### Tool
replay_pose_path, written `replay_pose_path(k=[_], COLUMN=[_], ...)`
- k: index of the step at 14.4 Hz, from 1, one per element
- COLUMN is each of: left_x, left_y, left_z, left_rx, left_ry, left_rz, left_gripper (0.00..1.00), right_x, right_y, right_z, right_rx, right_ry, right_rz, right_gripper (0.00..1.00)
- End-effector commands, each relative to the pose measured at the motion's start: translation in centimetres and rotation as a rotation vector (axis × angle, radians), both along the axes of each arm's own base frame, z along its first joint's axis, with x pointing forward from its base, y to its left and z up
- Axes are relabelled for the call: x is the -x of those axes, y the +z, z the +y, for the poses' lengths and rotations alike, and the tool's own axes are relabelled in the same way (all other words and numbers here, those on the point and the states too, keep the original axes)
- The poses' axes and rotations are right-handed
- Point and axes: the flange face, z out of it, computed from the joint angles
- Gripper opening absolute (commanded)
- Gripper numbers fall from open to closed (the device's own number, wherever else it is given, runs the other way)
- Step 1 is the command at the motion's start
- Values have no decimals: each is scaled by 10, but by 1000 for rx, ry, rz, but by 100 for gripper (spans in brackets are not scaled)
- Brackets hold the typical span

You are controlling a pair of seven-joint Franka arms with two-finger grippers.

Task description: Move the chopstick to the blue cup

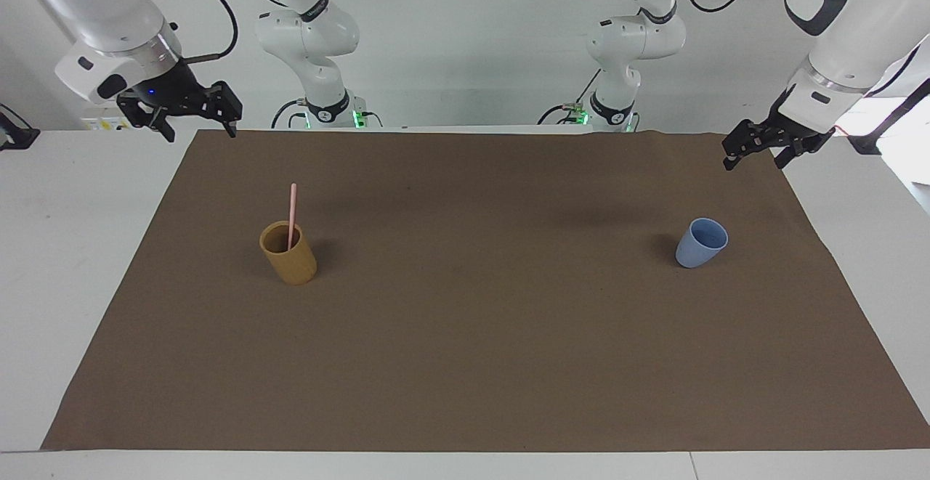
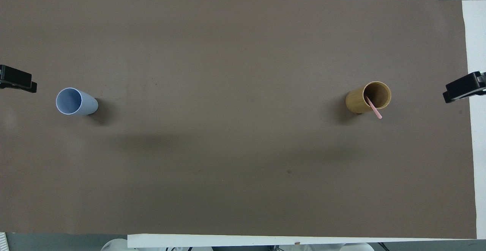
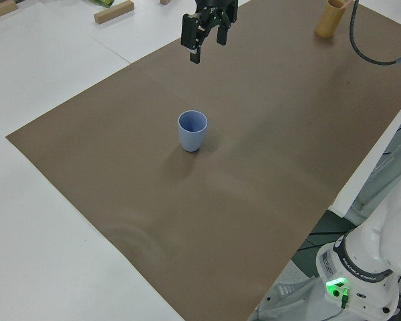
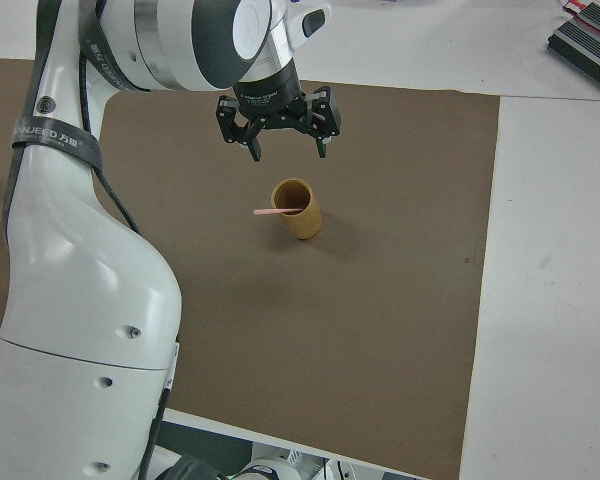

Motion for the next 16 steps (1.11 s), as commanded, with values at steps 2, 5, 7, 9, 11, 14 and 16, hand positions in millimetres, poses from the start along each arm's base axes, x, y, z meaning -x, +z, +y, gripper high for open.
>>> replay_pose_path(k=[2, 5, 7, 9, 11, 14, 16], left_x=[0, 1, 1, 10, 17, 15, 15], left_y=[1, 1, 0, -13, -27, -24, -19], left_z=[-5, -5, -5, -3, 9, 30, 45], left_rx=[-7, -7, -7, -9, 1, -3, -10], left_ry=[-2, -2, -2, -28, -201, -216, -196], left_rz=[-11, -8, -5, 13, -21, -31, -34], left_gripper=[100, 100, 100, 100, 99, 100, 100], right_x=[5, 8, 7, 4, -2, -8, -30], right_y=[0, -5, -4, -7, -3, -11, -40], right_z=[0, 1, 3, 4, 4, 16, 36], right_rx=[-12, -14, -15, -16, -67, -115, -155], right_ry=[-13, -10, -3, 2, -3, -88, -113], right_rz=[-10, 10, 4, -16, -56, -58, -32], right_gripper=[100, 100, 100, 100, 100, 100, 100])
